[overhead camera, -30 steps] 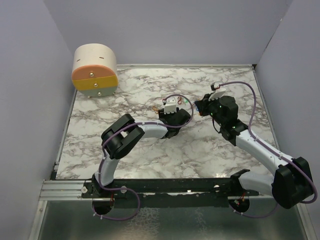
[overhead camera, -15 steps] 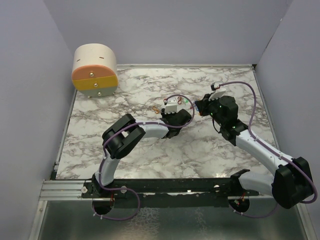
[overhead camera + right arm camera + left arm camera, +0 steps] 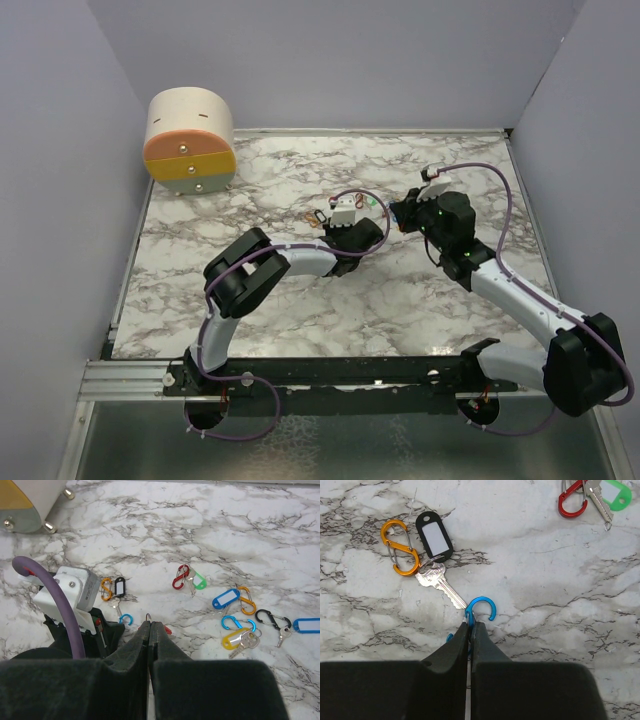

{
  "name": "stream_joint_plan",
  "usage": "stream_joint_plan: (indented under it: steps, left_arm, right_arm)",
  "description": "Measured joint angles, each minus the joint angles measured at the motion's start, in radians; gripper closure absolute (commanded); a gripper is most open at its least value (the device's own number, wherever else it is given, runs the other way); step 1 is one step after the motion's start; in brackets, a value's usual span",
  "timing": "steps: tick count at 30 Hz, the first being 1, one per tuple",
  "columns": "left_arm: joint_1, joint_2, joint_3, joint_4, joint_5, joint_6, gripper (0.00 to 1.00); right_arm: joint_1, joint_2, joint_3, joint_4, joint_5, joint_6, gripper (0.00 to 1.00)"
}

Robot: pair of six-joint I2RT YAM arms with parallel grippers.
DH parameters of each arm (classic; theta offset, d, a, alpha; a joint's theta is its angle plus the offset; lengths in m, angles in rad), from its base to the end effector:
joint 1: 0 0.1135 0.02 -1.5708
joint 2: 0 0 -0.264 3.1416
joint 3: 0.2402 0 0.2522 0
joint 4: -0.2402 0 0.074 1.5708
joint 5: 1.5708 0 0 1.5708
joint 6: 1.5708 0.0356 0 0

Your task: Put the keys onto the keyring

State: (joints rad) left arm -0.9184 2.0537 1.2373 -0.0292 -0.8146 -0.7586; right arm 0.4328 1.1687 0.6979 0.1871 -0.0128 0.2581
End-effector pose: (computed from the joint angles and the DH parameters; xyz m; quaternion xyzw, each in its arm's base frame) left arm 0.2752 -0.3175 0.1362 -0.0715 0.8670 0.0054 0.4932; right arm 0.2426 0.1126 0.2681 -0.0736 0.7966 0.2080 0.5628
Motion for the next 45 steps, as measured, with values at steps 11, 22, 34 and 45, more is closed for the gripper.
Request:
stream_joint_plan:
  steps: [11, 22, 34, 45]
  left_arm:
    - [0.043, -0.196, -0.137, 0.031, 0.123, 0.105, 1.0]
    - [0.111, -0.381, -0.16, 0.063, 0.354, 0.201, 1.0]
    - [0.112, -0.416, -0.166, 0.071, 0.526, 0.231, 1.0]
    - [0.112, -0.416, -0.166, 0.062, 0.59, 0.24, 1.0]
  right_arm:
    - [0.0, 0.053, 0.0, 0.0, -0.003, -0.002, 0.99]
    - [0.002, 0.134, 0.0, 0.032, -0.083, -0.034, 0.99]
    - [0.081, 0.199, 0.0, 0.066, -0.111, -0.085, 0.99]
    - [0.149, 0.212, 0.002, 0.103, -0.111, -0.14, 0.99]
